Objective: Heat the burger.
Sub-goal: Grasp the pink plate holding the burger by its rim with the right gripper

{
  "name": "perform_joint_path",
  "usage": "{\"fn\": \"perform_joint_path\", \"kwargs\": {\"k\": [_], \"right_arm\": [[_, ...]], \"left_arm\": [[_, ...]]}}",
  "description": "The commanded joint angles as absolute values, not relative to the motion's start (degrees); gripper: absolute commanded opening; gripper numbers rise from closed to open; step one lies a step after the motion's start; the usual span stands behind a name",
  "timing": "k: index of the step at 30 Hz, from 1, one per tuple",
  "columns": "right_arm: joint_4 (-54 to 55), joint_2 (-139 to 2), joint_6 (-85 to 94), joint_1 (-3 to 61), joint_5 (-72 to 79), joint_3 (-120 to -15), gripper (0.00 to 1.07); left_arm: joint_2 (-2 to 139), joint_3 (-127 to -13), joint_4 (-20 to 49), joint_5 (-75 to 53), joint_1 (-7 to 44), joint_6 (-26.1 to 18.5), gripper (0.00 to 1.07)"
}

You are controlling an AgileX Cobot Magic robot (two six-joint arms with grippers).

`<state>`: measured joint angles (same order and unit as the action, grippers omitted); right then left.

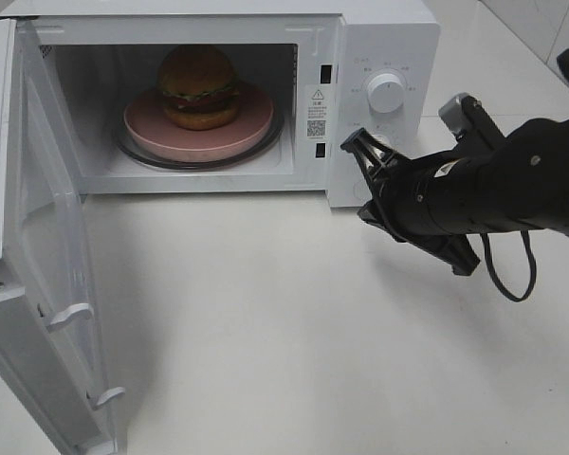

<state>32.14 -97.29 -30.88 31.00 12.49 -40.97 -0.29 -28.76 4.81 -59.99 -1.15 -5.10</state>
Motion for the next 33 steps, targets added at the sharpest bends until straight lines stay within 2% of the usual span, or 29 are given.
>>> {"fn": "perform_joint_path", "kwargs": {"k": [1, 6, 10, 15, 19, 20, 22, 29, 33], "right_arm": [[25.27, -93.16, -25.10, 30.65, 2.86, -40.97, 0.00], [20.57, -90.53, -22.29, 30.65, -4.07, -41.02, 0.00], [14.27, -88.01, -15.87, 30.65, -18.79, -44.29, 0.01], [10.26, -87.43, -6.19, 30.65, -29.74, -48.41, 0.02], [9.80, -87.43, 12.20, 30.65, -39.30, -53.40, 0.04], [9.80, -87.43, 12.20, 30.65, -39.30, -53.40, 0.04], [9.74, -87.43, 25.10, 30.65, -42.80, -55.41, 0.04], [9.11, -87.43, 49.39, 30.65, -44.40, -58.21, 0.05], [9.11, -87.43, 70.65, 30.65, -43.32, -59.64, 0.07]], "left_arm": [[-1.43, -28.59, 5.39, -59.30, -1.38, -4.98, 1.03], [-1.43, -28.59, 5.39, -59.30, -1.38, -4.98, 1.03], [-1.43, -28.59, 5.39, -59.30, -1.38, -4.98, 1.03], [-1.43, -28.59, 5.39, -59.30, -1.38, -4.98, 1.03], [-1.43, -28.59, 5.39, -59.30, -1.38, -4.98, 1.03], [-1.43, -28.59, 5.39, -59.30, -1.38, -4.98, 1.03], [-1.43, -28.59, 5.39, -59.30, -1.38, -4.98, 1.03], [-1.43, -28.59, 5.39, -59.30, -1.38, -4.98, 1.03], [-1.43, -28.59, 5.39, -59.30, -1.38, -4.98, 1.03]]}}
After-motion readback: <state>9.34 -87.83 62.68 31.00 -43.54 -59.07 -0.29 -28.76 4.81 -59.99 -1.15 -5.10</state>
